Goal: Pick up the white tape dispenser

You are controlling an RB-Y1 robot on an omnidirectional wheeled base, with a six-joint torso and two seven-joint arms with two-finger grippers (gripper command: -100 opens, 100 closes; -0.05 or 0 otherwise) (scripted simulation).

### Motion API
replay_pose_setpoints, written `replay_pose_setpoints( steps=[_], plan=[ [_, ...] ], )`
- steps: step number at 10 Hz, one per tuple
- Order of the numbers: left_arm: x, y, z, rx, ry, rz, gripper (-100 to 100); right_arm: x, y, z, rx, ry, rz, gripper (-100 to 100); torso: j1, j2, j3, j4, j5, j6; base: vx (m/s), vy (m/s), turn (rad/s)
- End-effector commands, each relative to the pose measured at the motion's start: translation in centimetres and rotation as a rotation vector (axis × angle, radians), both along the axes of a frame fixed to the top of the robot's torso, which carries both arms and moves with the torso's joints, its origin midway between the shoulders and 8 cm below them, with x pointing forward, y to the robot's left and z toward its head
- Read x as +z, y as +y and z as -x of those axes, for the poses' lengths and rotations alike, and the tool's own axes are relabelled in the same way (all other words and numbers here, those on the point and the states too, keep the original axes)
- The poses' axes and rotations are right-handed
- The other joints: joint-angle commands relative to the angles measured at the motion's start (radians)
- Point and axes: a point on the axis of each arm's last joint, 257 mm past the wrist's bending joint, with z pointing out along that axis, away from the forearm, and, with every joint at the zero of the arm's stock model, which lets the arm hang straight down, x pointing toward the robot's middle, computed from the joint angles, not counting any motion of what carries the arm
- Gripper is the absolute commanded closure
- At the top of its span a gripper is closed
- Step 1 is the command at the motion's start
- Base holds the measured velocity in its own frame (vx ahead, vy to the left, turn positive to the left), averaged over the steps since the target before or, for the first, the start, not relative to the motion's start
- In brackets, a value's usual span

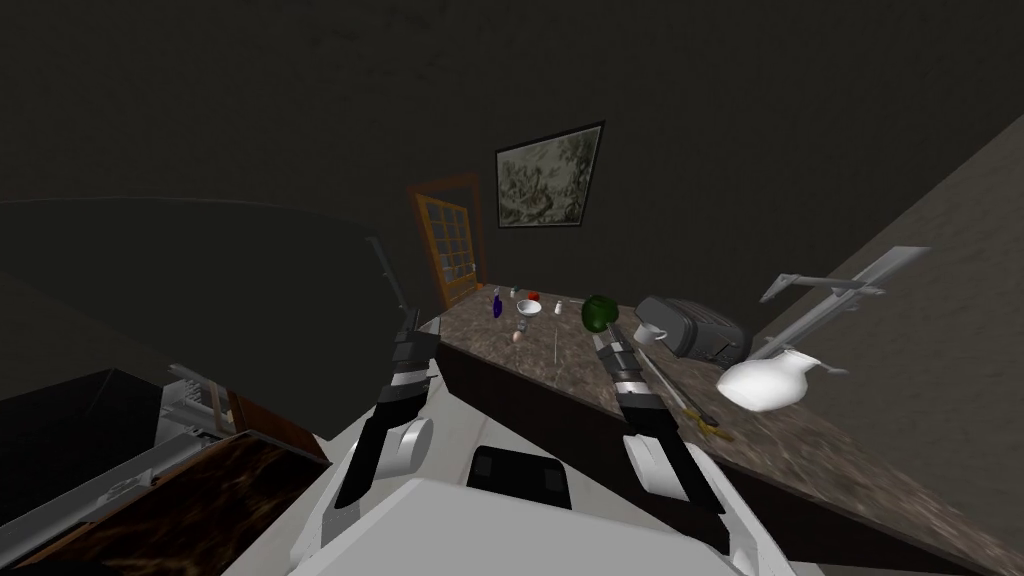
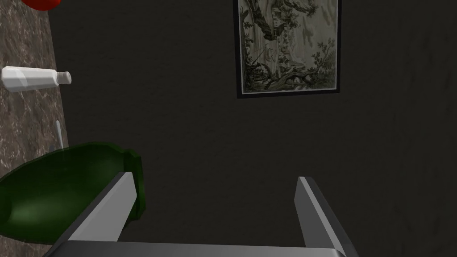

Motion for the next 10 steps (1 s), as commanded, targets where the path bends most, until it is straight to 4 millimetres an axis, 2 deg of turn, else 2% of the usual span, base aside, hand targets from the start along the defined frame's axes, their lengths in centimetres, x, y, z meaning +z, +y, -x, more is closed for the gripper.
replay_pose_setpoints(
  steps=[1, 2, 3, 5, 6, 7, 8, 9, 10],
  plan=[
    [0.0, 0.0, 0.0, 0.000, 0.000, 0.000, 0, -0.6, 0.0, -0.6, 0.009, 0.023, -0.018, -100, 0.000, 0.000, 0.000, 0.000, 0.000, 0.000, -0.005, 0.000, 0.020],
    [0.0, 0.0, 0.0, 0.000, 0.000, 0.000, 0, -1.3, -0.4, -1.7, 0.013, 0.054, -0.031, -100, 0.000, 0.000, 0.000, 0.000, 0.000, 0.000, -0.006, 0.006, 0.036],
    [0.0, 0.0, 0.0, 0.000, 0.000, 0.000, 0, -1.3, -0.4, -1.7, 0.015, 0.055, -0.035, -100, 0.001, 0.000, 0.000, 0.000, 0.000, 0.000, -0.003, 0.006, 0.023],
    [0.0, 0.0, 0.0, 0.000, 0.000, 0.000, 0, -2.8, -1.5, -4.0, 0.011, 0.115, -0.059, -100, 0.001, 0.000, 0.000, 0.000, 0.000, 0.000, -0.003, 0.016, 0.042],
    [0.0, 0.0, 0.0, 0.000, 0.000, 0.000, 0, -2.8, -1.5, -4.2, 0.016, 0.120, -0.080, -100, 0.002, -0.001, 0.000, 0.000, 0.000, 0.000, -0.001, 0.020, 0.026],
    [0.0, 0.0, 0.0, 0.000, 0.000, 0.000, 0, -3.5, -2.3, -5.5, 0.005, 0.153, -0.093, -100, 0.002, 0.000, 0.000, 0.000, 0.000, 0.000, 0.001, 0.028, 0.034],
    [0.0, 0.0, 0.0, 0.000, 0.000, 0.000, 0, -3.5, -2.3, -5.5, 0.010, 0.154, -0.107, -100, 0.002, -0.001, 0.000, 0.000, 0.000, 0.000, 0.003, 0.023, 0.014],
    [0.0, 0.0, 0.0, 0.000, 0.000, 0.000, 0, -4.1, -3.2, -6.8, -0.003, 0.184, -0.125, -100, 0.002, -0.001, 0.000, 0.000, 0.000, 0.000, 0.005, 0.030, 0.042],
    [0.0, 0.0, 0.0, 0.000, 0.000, 0.000, 0, -4.2, -3.2, -6.8, -0.001, 0.188, -0.138, -100, 0.002, -0.001, 0.000, 0.000, 0.001, 0.000, 0.005, 0.024, 0.013]
  ],
)
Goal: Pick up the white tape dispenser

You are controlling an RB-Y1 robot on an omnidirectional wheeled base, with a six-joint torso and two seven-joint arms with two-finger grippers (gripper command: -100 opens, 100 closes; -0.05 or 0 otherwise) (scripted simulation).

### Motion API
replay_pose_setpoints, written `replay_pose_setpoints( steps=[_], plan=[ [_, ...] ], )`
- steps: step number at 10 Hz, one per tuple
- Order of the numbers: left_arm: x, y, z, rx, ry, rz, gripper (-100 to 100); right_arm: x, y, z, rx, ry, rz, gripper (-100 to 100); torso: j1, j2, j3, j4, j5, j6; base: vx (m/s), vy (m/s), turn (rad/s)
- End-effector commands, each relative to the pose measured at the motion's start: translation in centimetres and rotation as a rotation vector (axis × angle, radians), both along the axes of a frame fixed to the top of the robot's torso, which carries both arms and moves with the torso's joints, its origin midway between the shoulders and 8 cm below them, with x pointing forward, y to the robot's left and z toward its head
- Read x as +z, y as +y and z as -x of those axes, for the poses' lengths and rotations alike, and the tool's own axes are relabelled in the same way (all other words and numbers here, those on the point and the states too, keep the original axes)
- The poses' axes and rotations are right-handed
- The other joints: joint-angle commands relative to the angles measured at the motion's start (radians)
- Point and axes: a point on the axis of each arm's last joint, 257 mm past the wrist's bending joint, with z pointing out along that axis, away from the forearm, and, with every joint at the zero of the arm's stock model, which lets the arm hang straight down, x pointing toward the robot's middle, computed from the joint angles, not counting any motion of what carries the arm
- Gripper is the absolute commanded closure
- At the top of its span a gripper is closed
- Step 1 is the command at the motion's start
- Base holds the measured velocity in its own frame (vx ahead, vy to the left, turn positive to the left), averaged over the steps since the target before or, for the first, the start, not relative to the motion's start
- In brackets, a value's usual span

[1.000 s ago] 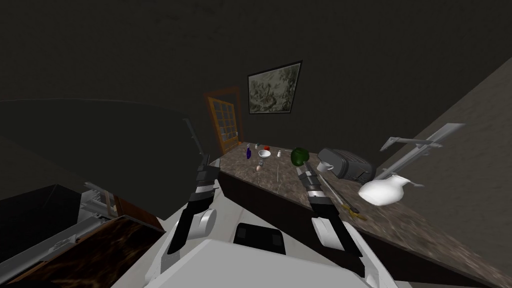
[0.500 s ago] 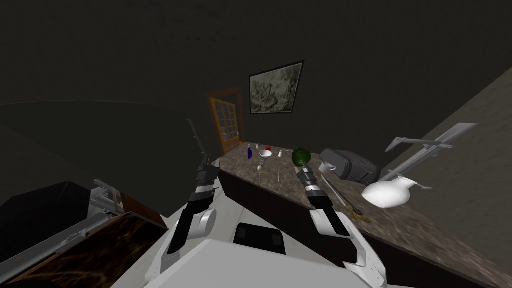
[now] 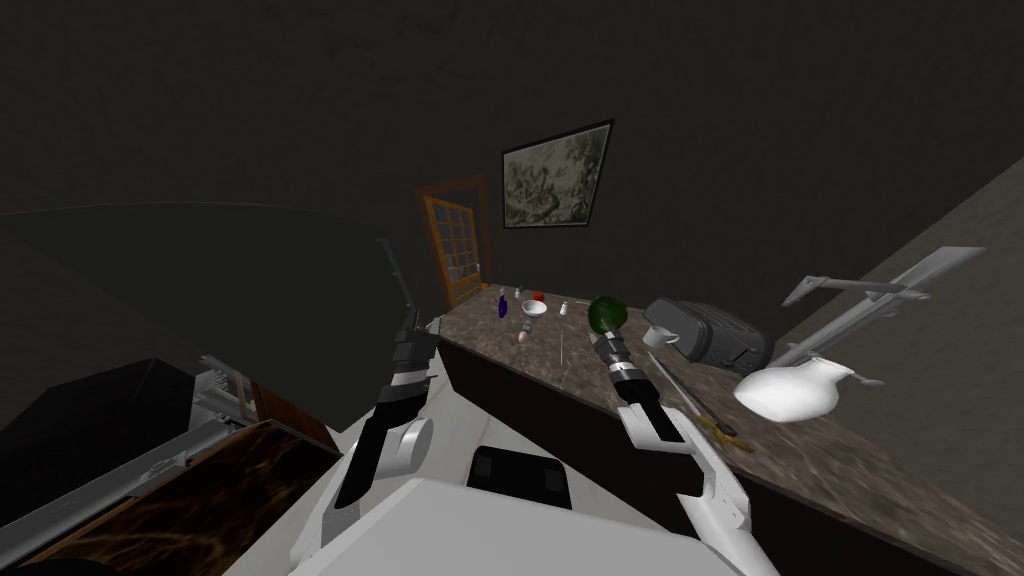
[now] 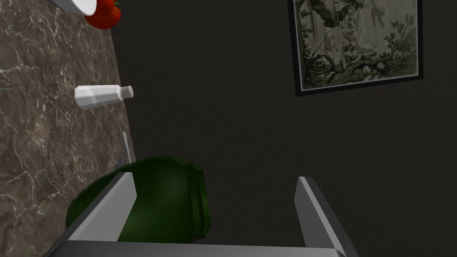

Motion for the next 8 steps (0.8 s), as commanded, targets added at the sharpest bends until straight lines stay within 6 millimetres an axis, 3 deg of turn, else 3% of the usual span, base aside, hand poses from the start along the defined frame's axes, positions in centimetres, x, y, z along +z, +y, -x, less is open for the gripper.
replay_pose_setpoints(
  steps=[1, 2, 8],
  plan=[
    [0.0, 0.0, 0.0, 0.000, 0.000, 0.000, 0, -0.8, -1.2, -1.6, -0.019, 0.042, -0.033, -100, 0.000, 0.000, 0.000, 0.000, 0.000, 0.000, 0.008, 0.034, 0.027],
    [0.0, 0.0, 0.0, 0.000, 0.000, 0.000, 0, -0.7, -1.2, -1.7, -0.018, 0.042, -0.043, -100, 0.000, 0.000, 0.000, 0.000, 0.000, 0.000, 0.012, 0.034, 0.016],
    [0.0, 0.0, 0.0, 0.000, 0.000, 0.000, 0, -2.4, -5.4, -5.9, -0.099, 0.146, -0.160, -100, 0.002, -0.001, 0.000, 0.000, 0.001, 0.000, 0.016, 0.055, 0.019]
  ],
)
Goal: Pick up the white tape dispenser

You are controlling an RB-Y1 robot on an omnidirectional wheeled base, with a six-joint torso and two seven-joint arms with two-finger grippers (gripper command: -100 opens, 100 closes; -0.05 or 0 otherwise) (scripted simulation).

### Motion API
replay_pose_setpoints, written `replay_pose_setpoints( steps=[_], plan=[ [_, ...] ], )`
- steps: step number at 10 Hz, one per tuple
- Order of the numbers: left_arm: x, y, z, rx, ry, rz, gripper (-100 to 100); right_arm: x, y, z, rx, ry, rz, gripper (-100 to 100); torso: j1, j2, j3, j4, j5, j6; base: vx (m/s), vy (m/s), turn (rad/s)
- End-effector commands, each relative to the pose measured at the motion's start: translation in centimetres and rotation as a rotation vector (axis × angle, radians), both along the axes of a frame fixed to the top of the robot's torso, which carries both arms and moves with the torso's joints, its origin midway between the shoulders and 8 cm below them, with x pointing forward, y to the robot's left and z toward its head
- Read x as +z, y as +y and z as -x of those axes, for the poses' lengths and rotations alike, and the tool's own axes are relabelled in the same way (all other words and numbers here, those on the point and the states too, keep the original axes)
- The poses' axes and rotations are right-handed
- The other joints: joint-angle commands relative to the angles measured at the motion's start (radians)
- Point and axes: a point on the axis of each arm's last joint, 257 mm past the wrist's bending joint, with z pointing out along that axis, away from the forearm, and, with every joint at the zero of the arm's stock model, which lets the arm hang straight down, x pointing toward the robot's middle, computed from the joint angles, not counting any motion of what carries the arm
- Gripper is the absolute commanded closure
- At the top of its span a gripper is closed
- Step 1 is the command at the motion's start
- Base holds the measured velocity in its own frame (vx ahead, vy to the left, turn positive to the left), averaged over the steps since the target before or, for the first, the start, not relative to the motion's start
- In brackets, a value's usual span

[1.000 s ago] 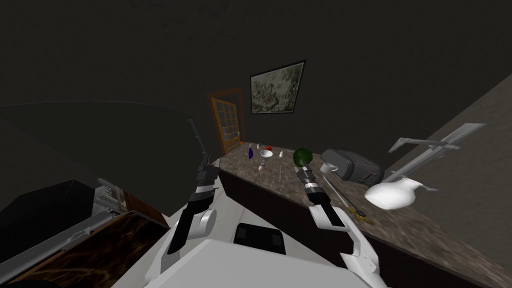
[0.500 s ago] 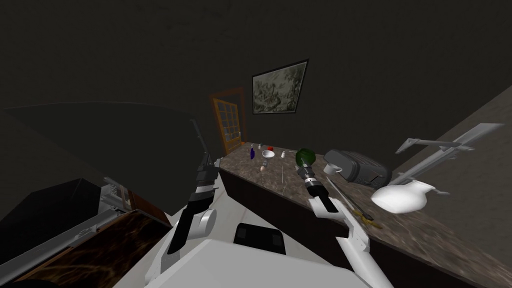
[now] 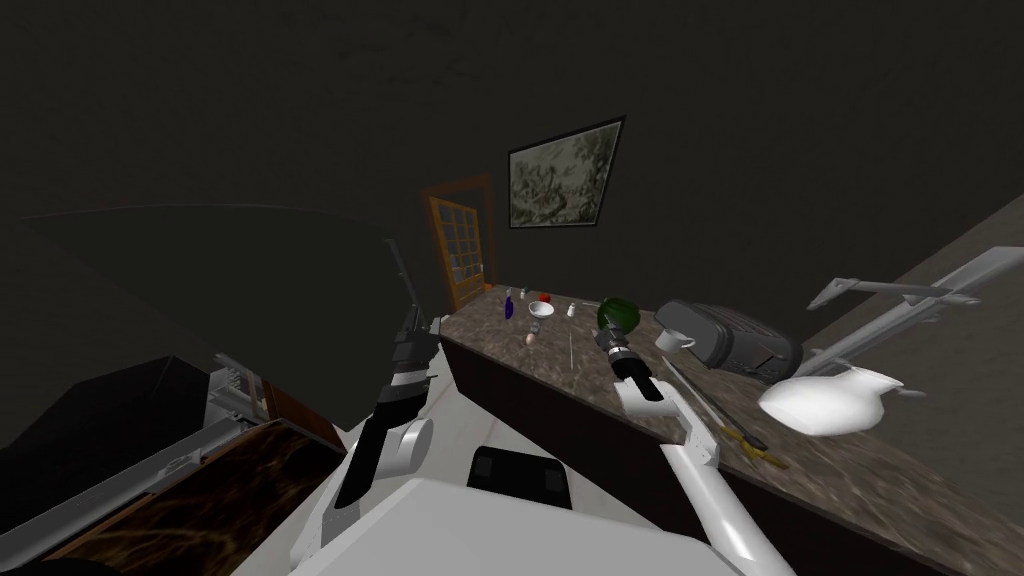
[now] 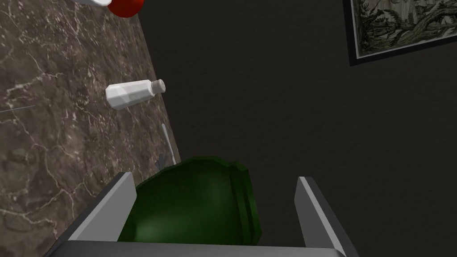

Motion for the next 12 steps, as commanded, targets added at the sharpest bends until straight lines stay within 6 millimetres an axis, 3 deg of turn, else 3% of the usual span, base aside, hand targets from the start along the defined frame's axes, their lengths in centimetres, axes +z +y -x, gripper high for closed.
replay_pose_setpoints(
  steps=[1, 4, 5, 7, 8, 9, 12],
  plan=[
    [0.0, 0.0, 0.0, 0.000, 0.000, 0.000, 0, -0.3, -2.1, -1.3, -0.038, 0.032, -0.044, -100, 0.000, 0.000, 0.000, 0.000, 0.000, 0.000, 0.030, 0.072, 0.023],
    [0.0, 0.0, 0.0, 0.000, 0.000, 0.000, 0, -0.9, -4.0, -2.8, -0.084, 0.074, -0.106, -100, 0.001, 0.000, 0.000, 0.000, 0.000, 0.000, 0.018, 0.073, 0.011],
    [0.0, 0.0, 0.0, 0.000, 0.000, 0.000, 0, -0.9, -5.6, -3.7, -0.116, 0.087, -0.153, -100, 0.002, 0.000, 0.000, 0.000, 0.000, 0.000, 0.033, 0.101, 0.013],
    [0.0, 0.0, 0.0, 0.000, 0.000, 0.000, 0, -1.3, -5.8, -3.9, -0.131, 0.109, -0.161, -100, 0.002, -0.001, 0.000, 0.000, 0.001, 0.000, 0.025, 0.056, 0.000],
    [0.0, 0.0, 0.0, 0.000, 0.000, 0.000, 0, -1.5, -7.5, -4.8, -0.170, 0.127, -0.217, -100, -0.001, 0.000, 0.000, 0.000, 0.000, 0.000, 0.018, 0.071, 0.014],
    [0.0, 0.0, 0.0, 0.000, 0.000, 0.000, 0, -1.7, -7.6, -4.9, -0.179, 0.140, -0.220, -100, 0.001, 0.000, 0.000, 0.000, 0.000, 0.000, 0.018, 0.076, 0.002],
    [0.0, 0.0, 0.0, 0.000, 0.000, 0.000, 0, -1.8, -10.8, -6.2, -0.260, 0.175, -0.342, -100, 0.002, -0.001, 0.000, 0.000, 0.000, 0.000, 0.039, 0.096, 0.001]
  ],
)
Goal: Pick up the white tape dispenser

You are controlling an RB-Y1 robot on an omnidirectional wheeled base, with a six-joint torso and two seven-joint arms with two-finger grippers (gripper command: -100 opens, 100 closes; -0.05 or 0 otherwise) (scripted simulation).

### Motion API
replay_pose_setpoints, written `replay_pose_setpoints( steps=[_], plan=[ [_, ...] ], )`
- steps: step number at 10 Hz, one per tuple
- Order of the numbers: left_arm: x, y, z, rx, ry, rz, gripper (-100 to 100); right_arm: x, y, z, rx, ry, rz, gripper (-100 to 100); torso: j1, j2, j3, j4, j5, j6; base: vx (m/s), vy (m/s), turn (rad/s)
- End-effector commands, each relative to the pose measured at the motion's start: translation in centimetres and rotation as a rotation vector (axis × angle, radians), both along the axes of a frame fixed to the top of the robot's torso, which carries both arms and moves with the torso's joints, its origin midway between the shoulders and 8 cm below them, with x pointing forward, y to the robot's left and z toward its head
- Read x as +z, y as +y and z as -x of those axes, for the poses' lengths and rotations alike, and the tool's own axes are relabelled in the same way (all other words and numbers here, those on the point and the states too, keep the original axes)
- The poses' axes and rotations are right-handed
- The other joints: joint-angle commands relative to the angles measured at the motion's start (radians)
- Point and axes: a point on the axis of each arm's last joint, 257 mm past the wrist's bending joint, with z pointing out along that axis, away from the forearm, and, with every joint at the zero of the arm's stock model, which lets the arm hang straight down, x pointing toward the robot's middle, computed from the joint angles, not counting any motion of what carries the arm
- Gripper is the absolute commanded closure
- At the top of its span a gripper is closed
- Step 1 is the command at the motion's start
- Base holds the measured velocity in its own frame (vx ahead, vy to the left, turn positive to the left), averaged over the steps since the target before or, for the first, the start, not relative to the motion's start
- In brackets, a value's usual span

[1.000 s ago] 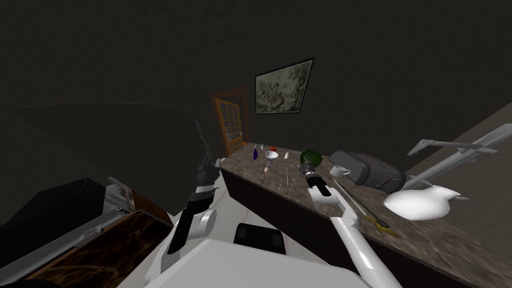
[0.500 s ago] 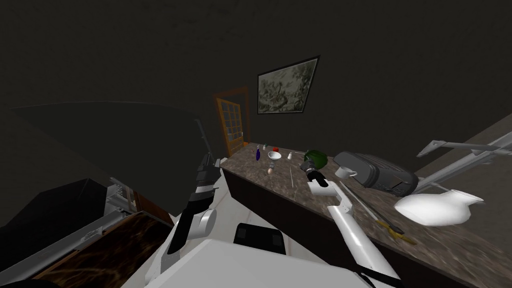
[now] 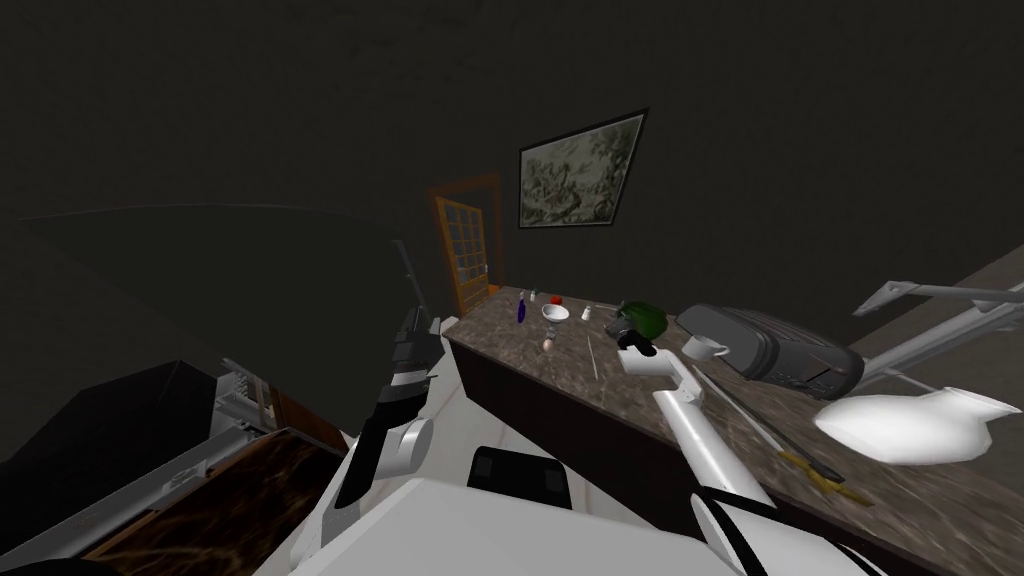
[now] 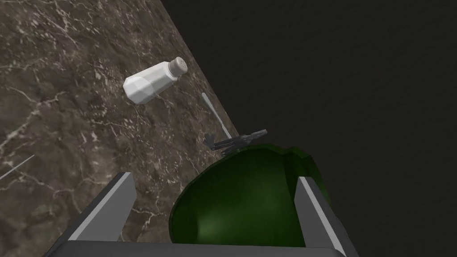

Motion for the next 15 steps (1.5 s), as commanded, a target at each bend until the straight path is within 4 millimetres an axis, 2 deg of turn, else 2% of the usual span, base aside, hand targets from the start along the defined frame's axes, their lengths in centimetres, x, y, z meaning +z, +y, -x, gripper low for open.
replay_pose_setpoints(
  steps=[1, 2, 3, 4, 5, 8, 9, 10, 11, 12, 13, 14, 15],
  plan=[
    [0.0, 0.0, 0.0, 0.000, 0.000, 0.000, 0, -0.4, -0.5, -0.5, -0.032, 0.027, -0.042, -100, 0.000, 0.000, 0.000, 0.000, 0.000, 0.000, 0.033, 0.086, -0.008],
    [0.0, 0.0, 0.0, 0.000, 0.000, 0.000, 0, -0.6, -0.6, -0.5, -0.036, 0.033, -0.044, -100, -0.001, 0.001, 0.000, 0.000, 0.000, 0.000, 0.012, 0.038, 0.002],
    [0.0, 0.0, 0.0, 0.000, 0.000, 0.000, 0, -0.5, -1.9, -1.0, -0.077, 0.044, -0.107, -100, -0.004, 0.002, 0.001, 0.000, -0.001, 0.000, 0.033, 0.089, 0.001],
    [0.0, 0.0, 0.0, 0.000, 0.000, 0.000, 0, -0.9, -2.0, -1.1, -0.086, 0.062, -0.114, -100, -0.002, 0.001, 0.001, 0.000, 0.000, 0.000, 0.028, 0.093, -0.008],
    [0.0, 0.0, 0.0, 0.000, 0.000, 0.000, 0, -0.7, -3.2, -1.3, -0.123, 0.065, -0.176, -100, -0.001, 0.001, 0.001, 0.000, 0.000, 0.000, 0.046, 0.118, -0.008],
    [0.0, 0.0, 0.0, 0.000, 0.000, 0.000, 0, -1.5, -4.2, -1.9, -0.181, 0.117, -0.262, -100, 0.000, 0.000, 0.000, 0.000, 0.000, 0.000, 0.041, 0.108, -0.010],
    [0.0, 0.0, 0.0, 0.000, 0.000, 0.000, 0, -1.3, -5.0, -2.2, -0.211, 0.116, -0.327, -100, 0.000, 0.000, 0.000, 0.000, 0.000, 0.000, 0.046, 0.127, -0.014],
    [0.0, 0.0, 0.0, 0.000, 0.000, 0.000, 0, -1.9, -4.9, -2.2, -0.224, 0.144, -0.339, -100, 0.001, 0.000, 0.000, 0.000, 0.000, 0.000, 0.039, 0.105, -0.015],
    [0.0, 0.0, 0.0, 0.000, 0.000, 0.000, 0, -1.6, -5.4, -2.4, -0.251, 0.145, -0.405, -100, 0.000, 0.000, 0.000, 0.000, 0.000, 0.000, 0.048, 0.126, -0.012],
    [0.0, 0.0, 0.0, 0.000, 0.000, 0.000, 0, -2.4, -5.4, -2.3, -0.266, 0.178, -0.417, -100, 0.001, 0.000, 0.000, 0.000, 0.000, 0.000, 0.042, 0.102, -0.014],
    [0.0, 0.0, 0.0, 0.000, 0.000, 0.000, 0, -2.0, -5.6, -2.6, -0.289, 0.178, -0.483, -100, 0.000, 0.000, 0.000, 0.000, 0.000, 0.000, 0.043, 0.117, -0.017],
    [0.0, 0.0, 0.0, 0.000, 0.000, 0.000, 0, -3.1, -5.5, -2.2, -0.305, 0.215, -0.495, -100, 0.001, 0.000, 0.000, 0.000, 0.000, 0.000, 0.046, 0.098, -0.013],
    [0.0, 0.0, 0.0, 0.000, 0.000, 0.000, 0, -3.1, -5.5, -2.2, -0.305, 0.215, -0.495, -100, -0.001, 0.000, 0.000, 0.000, 0.000, 0.000, 0.019, 0.040, 0.000]
  ],
)
